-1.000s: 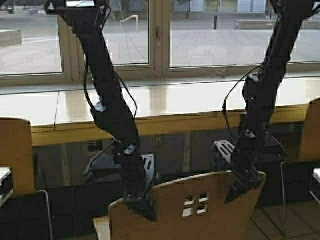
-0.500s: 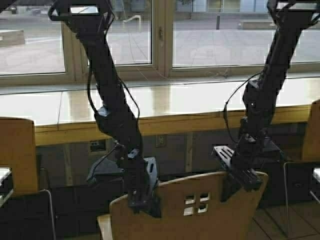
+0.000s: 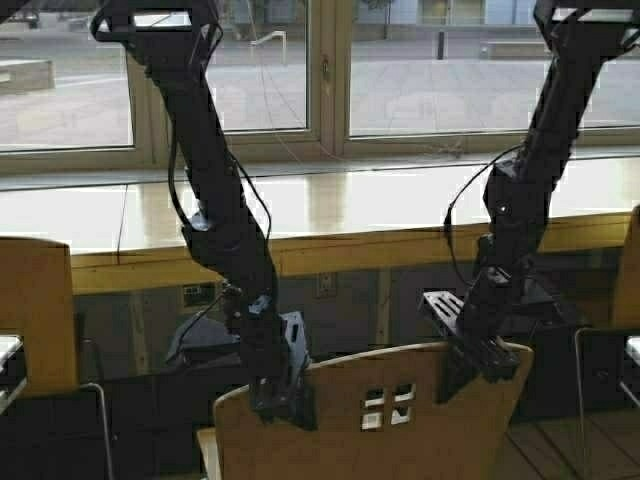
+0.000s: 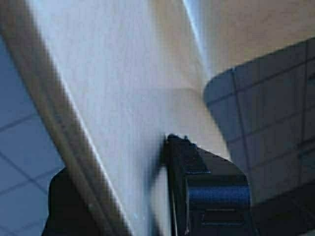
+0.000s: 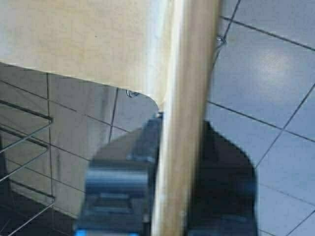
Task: Push the chairs under the table
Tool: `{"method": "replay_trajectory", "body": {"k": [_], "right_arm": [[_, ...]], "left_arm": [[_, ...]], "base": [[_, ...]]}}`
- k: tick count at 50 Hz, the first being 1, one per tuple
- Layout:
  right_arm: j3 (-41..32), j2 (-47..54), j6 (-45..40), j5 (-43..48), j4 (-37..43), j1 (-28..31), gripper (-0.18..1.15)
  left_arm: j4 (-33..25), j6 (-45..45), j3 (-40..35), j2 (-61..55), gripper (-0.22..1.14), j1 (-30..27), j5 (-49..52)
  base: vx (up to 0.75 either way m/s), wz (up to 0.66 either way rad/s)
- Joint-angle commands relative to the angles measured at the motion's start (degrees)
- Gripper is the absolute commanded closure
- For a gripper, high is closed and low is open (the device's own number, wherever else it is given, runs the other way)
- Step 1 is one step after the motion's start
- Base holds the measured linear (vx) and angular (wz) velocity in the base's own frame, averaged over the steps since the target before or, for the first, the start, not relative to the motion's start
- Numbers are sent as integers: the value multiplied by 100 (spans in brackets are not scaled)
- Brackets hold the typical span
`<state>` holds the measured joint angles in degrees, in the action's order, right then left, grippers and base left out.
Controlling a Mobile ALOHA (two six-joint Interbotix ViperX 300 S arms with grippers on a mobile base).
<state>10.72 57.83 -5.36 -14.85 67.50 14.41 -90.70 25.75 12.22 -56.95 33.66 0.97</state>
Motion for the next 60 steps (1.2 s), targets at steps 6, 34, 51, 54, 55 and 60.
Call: {"method": "replay_trajectory", "body": {"k": [6, 34, 51, 54, 55, 60], "right_arm": [[62, -26, 272, 18, -193, 149, 93], [53, 26, 255, 9, -615, 193, 93], [325, 35, 255, 193, -615, 202, 93], [308, 44, 255, 193, -615, 202, 93], [308, 35, 255, 193, -615, 202, 93], [290, 26, 264, 185, -615, 202, 93]], "left_arm": [[79, -246, 44, 264, 89, -413, -114], [141, -264, 158, 255, 89, -457, -176], [272, -264, 70, 220, 89, -510, -176], [281, -264, 79, 237, 89, -510, -176], [281, -264, 97, 246, 89, -510, -176], [299, -264, 132, 290, 89, -510, -167]], "base": [[10, 8], [18, 9], [24, 2], [26, 4], [26, 4], [27, 9]]}}
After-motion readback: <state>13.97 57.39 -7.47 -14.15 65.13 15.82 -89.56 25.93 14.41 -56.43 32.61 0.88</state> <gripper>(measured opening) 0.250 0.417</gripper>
